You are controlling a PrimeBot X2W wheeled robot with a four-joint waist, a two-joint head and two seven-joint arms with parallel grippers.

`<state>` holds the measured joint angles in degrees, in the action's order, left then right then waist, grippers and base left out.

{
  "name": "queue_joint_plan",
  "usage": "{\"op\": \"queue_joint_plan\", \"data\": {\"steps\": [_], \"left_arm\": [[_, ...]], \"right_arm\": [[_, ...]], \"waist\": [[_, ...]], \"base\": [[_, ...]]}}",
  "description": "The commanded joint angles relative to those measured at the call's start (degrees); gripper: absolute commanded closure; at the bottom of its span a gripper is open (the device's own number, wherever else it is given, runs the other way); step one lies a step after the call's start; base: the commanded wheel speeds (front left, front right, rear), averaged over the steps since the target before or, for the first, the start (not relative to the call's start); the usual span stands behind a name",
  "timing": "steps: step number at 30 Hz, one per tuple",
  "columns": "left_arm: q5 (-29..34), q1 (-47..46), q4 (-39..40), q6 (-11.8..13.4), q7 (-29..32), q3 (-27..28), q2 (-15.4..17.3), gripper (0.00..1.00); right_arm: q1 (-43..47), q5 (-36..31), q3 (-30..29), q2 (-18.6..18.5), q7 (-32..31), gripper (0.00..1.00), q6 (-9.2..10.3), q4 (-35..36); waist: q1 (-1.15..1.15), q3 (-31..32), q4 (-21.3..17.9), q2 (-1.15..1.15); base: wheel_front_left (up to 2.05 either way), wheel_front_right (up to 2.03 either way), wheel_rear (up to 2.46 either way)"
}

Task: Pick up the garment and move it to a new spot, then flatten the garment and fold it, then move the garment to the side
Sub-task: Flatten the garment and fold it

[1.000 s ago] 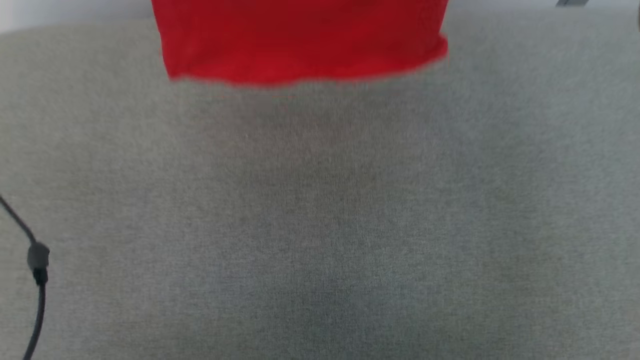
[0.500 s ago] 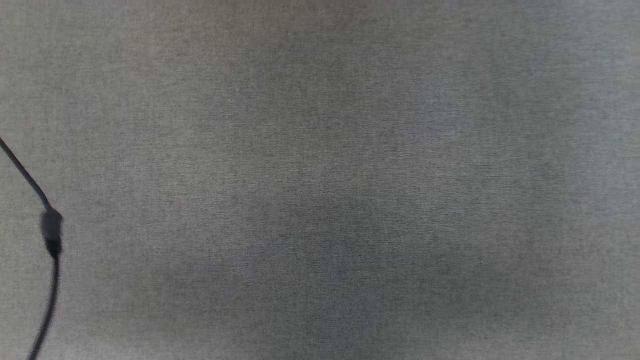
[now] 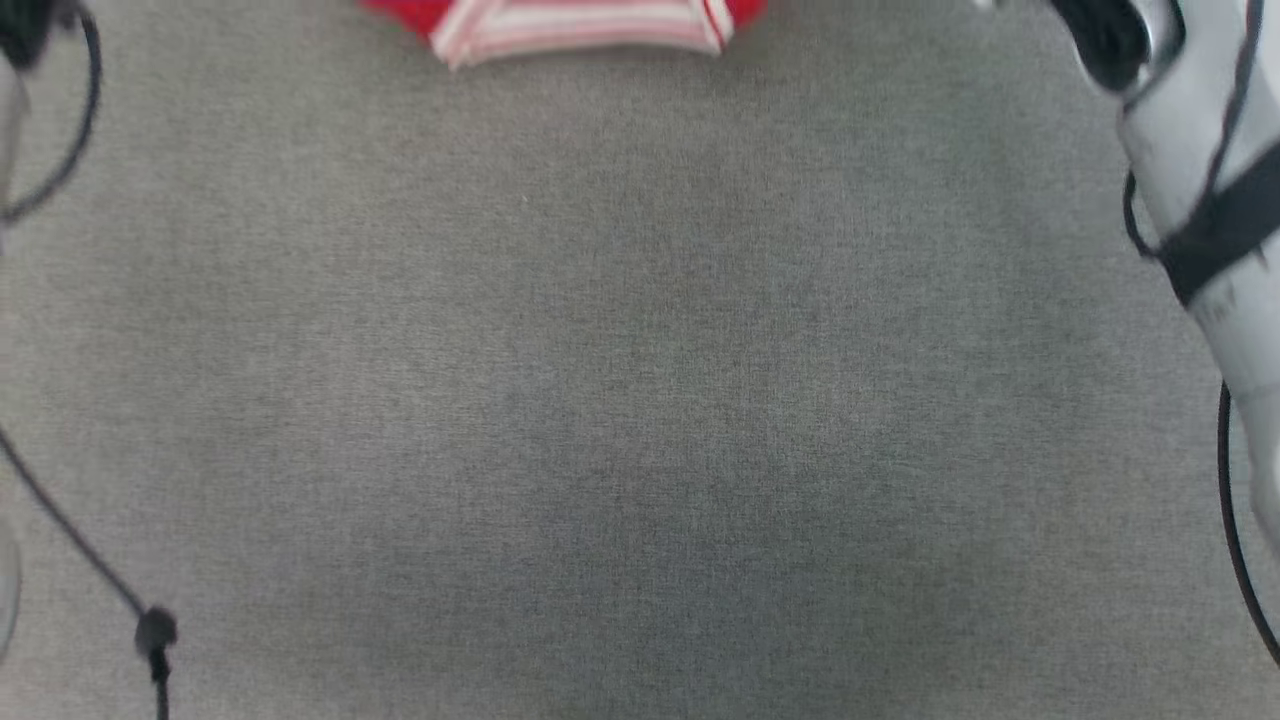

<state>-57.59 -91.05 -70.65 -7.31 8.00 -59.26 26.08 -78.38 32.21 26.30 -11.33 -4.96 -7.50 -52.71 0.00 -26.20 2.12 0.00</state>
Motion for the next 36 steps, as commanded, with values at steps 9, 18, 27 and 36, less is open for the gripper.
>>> {"op": "queue_joint_plan", "data": {"steps": [9,18,27,36], "left_arm": [[-5.4,15.99,14.82,-0.2,11.1,-2.52,8.75,1.0],[-10.68,31.24,42.34,9.78,18.0,-2.43,23.25,1.0],[-18.41,46.65,81.09,30.18,19.58,-1.39,42.55,1.0],[-23.76,55.71,96.79,39.51,18.16,-3.63,49.42,1.0]], "right_arm": [[21.12,14.72,3.17,-13.76,-18.2,1.0,0.0,23.58],[40.23,19.21,-0.19,-22.63,-33.37,1.0,0.0,41.66],[58.48,21.83,-8.89,-25.92,-47.5,1.0,0.0,57.62],[74.75,22.48,-18.51,-21.81,-62.47,1.0,0.0,67.44]], "waist": [[0.0,5.41,0.32,0.0],[0.0,7.61,0.34,0.0],[0.0,8.19,0.07,0.0],[0.0,8.89,0.0,0.0]], "base": [[0.0,0.0,0.0],[0.0,0.0,0.0],[0.0,0.0,0.0],[0.0,0.0,0.0]]}}
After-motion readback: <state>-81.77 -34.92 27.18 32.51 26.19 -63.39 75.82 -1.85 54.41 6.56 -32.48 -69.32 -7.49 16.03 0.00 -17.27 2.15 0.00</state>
